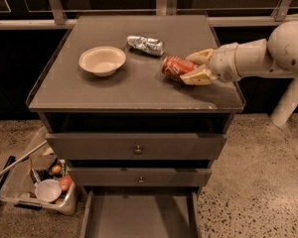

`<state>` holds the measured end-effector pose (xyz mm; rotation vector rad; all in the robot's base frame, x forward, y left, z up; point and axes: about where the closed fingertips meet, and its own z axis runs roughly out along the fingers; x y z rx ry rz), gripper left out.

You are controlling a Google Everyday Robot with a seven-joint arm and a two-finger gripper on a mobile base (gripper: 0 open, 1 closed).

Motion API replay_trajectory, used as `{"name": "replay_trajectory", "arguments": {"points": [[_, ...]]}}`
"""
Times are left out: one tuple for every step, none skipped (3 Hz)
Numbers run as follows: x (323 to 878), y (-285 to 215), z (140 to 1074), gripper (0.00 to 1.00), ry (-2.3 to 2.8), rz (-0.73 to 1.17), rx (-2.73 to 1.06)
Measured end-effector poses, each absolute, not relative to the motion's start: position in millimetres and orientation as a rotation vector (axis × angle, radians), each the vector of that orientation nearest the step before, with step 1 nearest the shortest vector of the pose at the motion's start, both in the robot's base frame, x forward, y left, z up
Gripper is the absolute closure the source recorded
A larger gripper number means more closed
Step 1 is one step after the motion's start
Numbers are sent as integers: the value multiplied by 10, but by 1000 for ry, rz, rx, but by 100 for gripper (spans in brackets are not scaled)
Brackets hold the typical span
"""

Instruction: Pick coke can from bottom drawer and place on counter

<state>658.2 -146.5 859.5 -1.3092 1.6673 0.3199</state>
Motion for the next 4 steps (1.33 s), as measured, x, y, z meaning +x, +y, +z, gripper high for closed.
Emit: {"name": "replay_trajectory", "arguments": {"points": [[6583,-1462,8594,81,1669,321,-1308],[6583,-1461,8594,58,1669,322,-1308],[6583,-1461,8594,35,1669,322,-1308],[6583,-1461,8593,11,1669,322,-1308]]}}
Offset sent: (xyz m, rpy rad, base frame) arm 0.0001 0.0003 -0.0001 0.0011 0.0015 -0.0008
